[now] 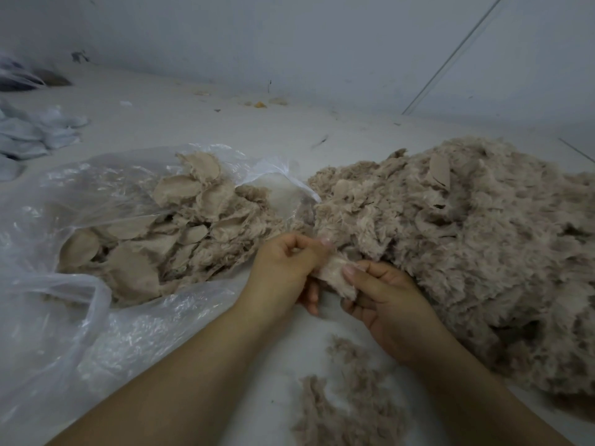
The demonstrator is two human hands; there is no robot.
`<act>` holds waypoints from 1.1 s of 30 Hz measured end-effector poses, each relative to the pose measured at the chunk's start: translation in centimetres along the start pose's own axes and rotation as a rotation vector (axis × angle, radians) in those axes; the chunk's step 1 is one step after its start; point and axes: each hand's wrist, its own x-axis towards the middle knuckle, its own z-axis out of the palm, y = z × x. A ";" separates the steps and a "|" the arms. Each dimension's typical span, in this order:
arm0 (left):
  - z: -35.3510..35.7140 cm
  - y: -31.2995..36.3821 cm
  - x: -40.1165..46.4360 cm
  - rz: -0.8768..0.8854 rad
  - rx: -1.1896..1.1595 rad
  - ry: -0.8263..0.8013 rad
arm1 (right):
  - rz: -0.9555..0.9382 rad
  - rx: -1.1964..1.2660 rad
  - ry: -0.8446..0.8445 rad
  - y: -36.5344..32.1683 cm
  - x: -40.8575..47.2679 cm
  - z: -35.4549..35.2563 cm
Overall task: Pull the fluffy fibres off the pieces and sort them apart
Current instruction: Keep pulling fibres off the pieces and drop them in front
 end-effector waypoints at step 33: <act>-0.1 0.8 -0.5 -0.114 0.197 -0.106 | 0.015 0.044 0.024 0.2 0.2 -0.2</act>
